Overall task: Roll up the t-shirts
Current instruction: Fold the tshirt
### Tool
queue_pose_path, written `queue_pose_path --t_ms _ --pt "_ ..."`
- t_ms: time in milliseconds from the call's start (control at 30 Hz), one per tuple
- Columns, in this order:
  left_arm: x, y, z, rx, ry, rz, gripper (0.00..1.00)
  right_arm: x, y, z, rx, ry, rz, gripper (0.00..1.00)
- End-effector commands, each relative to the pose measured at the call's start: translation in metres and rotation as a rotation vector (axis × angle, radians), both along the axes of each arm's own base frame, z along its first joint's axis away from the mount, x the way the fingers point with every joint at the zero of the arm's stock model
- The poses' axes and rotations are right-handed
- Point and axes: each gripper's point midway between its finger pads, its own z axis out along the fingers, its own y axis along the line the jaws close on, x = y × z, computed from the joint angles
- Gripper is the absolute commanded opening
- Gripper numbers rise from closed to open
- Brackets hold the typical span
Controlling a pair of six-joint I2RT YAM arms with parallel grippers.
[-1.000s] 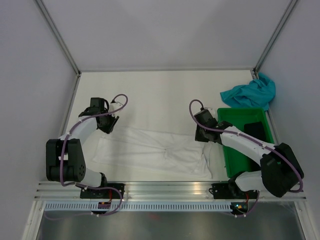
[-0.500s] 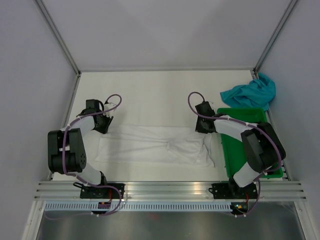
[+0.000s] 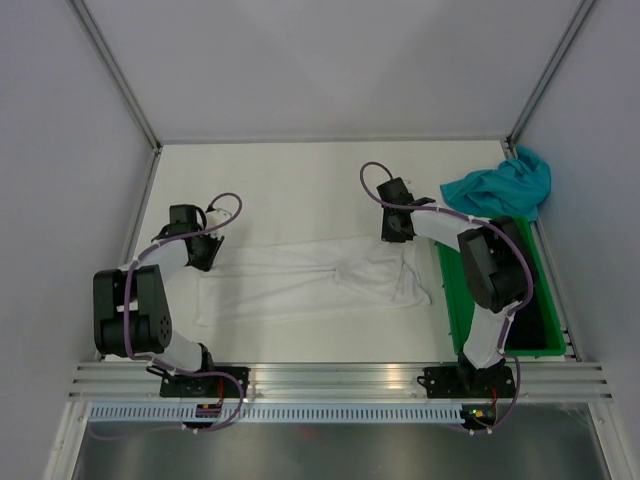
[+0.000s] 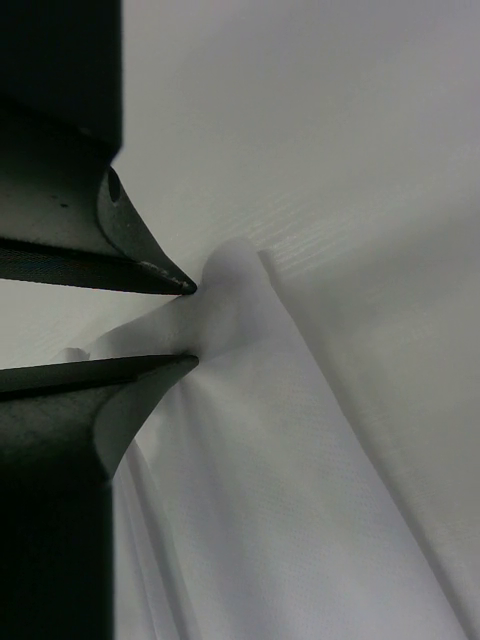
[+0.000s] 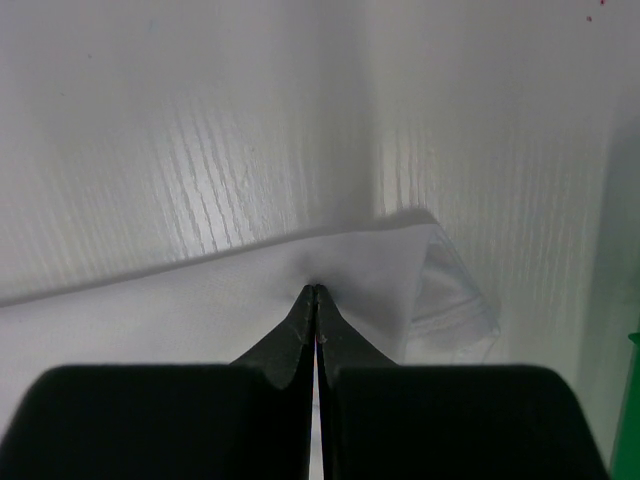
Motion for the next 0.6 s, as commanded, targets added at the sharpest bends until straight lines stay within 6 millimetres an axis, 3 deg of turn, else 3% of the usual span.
queue_pose_path --t_ms 0,133,200,300,367,433,567 --pt "-0.033 0.011 -0.016 0.042 0.102 0.043 0.36 0.002 -0.005 -0.012 -0.039 0.047 0.005 0.00" --pt "-0.031 0.009 -0.005 0.035 0.072 0.038 0.36 0.013 0.010 0.005 0.013 0.018 0.036 0.00" --pt "-0.026 0.006 0.003 0.016 0.054 0.040 0.37 0.025 0.020 0.035 0.028 -0.051 0.064 0.00" --pt "-0.021 0.002 0.018 -0.009 0.021 0.038 0.38 0.032 0.014 0.078 -0.004 -0.128 0.055 0.00" --pt "-0.020 0.002 0.028 -0.011 0.000 0.047 0.38 0.018 0.001 0.098 -0.034 -0.148 0.038 0.00" --pt "-0.017 0.003 0.040 -0.006 -0.030 0.052 0.39 0.001 -0.008 0.103 -0.059 -0.148 0.027 0.00" --pt "-0.014 0.007 0.063 0.012 -0.090 0.073 0.42 -0.062 -0.019 0.078 -0.051 -0.056 0.050 0.00"
